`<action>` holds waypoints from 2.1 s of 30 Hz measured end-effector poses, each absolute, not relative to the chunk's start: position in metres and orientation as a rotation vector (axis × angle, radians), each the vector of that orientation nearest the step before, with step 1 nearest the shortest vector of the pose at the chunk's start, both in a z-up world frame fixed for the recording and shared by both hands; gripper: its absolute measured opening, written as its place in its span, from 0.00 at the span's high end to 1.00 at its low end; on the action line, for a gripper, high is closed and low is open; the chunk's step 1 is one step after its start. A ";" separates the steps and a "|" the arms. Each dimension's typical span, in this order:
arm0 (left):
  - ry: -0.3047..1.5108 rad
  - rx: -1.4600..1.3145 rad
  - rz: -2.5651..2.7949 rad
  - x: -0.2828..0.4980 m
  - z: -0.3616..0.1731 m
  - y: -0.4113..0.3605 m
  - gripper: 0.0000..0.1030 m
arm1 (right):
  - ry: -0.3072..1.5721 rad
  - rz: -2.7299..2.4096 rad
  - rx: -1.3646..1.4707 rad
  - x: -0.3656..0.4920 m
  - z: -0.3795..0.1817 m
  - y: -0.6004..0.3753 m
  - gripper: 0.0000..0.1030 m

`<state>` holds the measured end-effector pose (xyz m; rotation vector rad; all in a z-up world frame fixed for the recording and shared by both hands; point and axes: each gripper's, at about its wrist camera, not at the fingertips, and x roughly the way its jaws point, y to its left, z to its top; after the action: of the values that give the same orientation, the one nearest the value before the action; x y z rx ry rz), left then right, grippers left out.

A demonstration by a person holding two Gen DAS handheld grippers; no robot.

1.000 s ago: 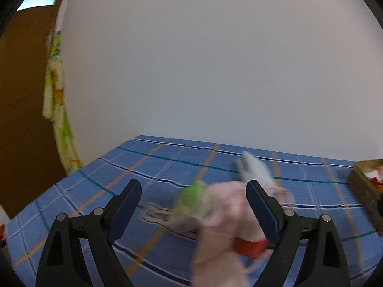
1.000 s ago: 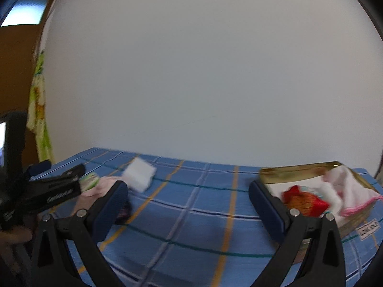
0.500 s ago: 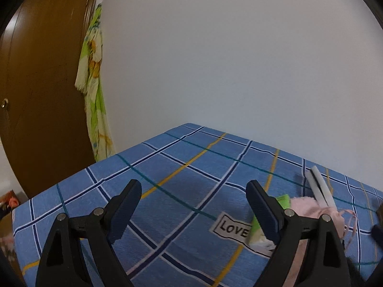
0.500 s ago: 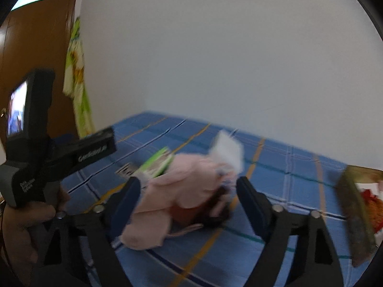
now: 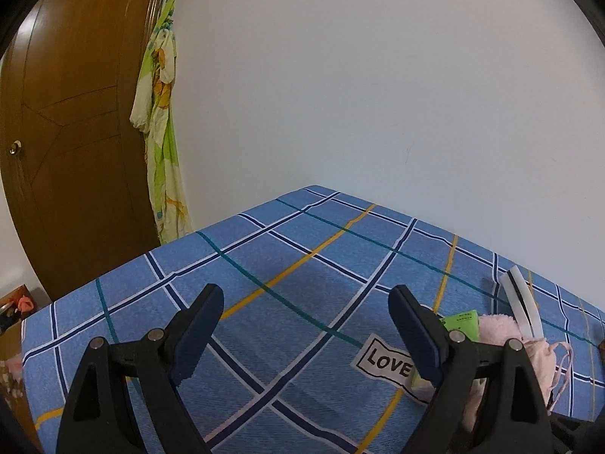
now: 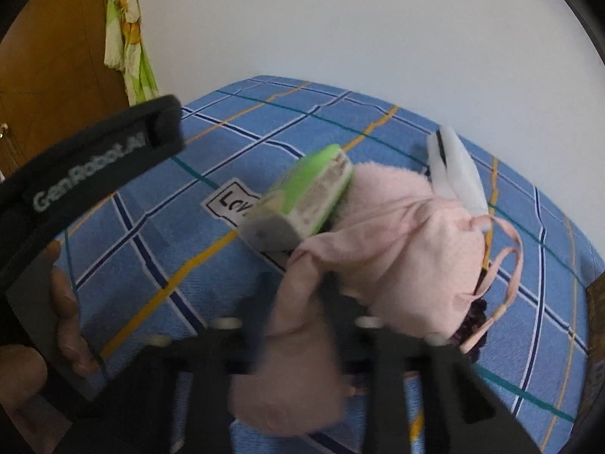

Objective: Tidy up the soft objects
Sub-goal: 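Grasp the pink cloth bundle with the right tool, then lift the pink cloth with the right tool while the left tool grasps the green tissue pack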

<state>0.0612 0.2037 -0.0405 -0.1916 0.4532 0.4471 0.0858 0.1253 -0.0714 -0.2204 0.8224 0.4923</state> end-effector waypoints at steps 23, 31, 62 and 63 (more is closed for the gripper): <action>0.453 -0.211 0.298 0.061 -0.039 0.181 0.12 | 0.621 0.718 0.053 0.040 -0.032 0.031 0.78; 0.451 -0.283 0.407 0.058 -0.041 0.206 0.12 | 0.818 0.595 -0.017 0.076 -0.071 0.083 0.39; 0.645 -0.218 0.040 0.101 -0.056 0.149 0.12 | 0.288 0.356 0.069 0.030 -0.005 -0.111 0.91; 0.677 -0.229 0.048 0.107 -0.060 0.148 0.12 | 0.290 0.359 0.068 0.030 -0.005 -0.111 0.91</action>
<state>0.1067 0.1483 -0.0600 -0.2285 0.6774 0.0478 0.0298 -0.1109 -0.0055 0.0678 0.2903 0.3585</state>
